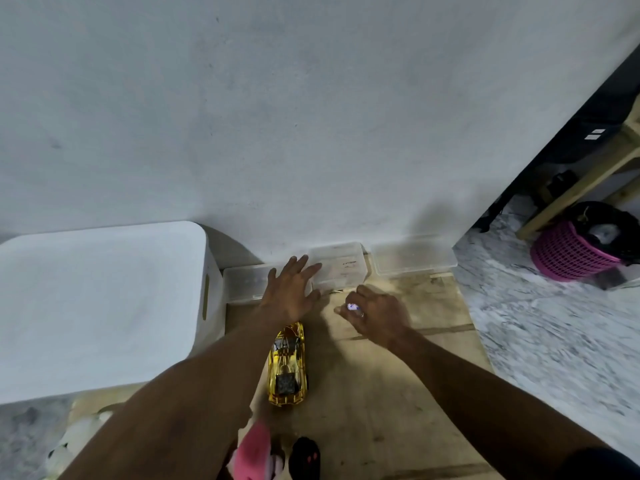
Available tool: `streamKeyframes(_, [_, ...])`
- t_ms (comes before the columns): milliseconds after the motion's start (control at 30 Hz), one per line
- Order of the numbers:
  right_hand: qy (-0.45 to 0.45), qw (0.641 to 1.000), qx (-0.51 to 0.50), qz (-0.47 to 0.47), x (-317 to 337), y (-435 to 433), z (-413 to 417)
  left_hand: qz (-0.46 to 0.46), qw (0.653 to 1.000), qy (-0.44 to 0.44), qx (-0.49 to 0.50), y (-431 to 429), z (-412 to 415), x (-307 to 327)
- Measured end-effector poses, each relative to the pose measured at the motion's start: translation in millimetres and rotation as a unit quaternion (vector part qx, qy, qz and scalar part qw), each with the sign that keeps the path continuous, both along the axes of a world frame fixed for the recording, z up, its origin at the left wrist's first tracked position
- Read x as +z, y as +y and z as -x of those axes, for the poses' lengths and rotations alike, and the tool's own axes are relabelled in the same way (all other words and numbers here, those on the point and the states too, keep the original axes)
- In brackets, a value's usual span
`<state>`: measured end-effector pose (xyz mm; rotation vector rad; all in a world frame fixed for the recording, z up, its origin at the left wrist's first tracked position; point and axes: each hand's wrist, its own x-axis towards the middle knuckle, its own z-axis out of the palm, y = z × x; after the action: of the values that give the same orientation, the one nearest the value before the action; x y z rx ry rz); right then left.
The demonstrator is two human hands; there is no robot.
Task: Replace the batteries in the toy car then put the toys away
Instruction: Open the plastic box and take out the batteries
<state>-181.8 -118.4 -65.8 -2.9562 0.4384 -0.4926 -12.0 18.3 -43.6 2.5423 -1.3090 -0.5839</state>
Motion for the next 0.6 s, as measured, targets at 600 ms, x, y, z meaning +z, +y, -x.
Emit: streamKeyframes(600, [0.105,0.993,-0.045,0.021,-61,21,26,-0.016,0.998,-0.047,0.042,41,1,-6])
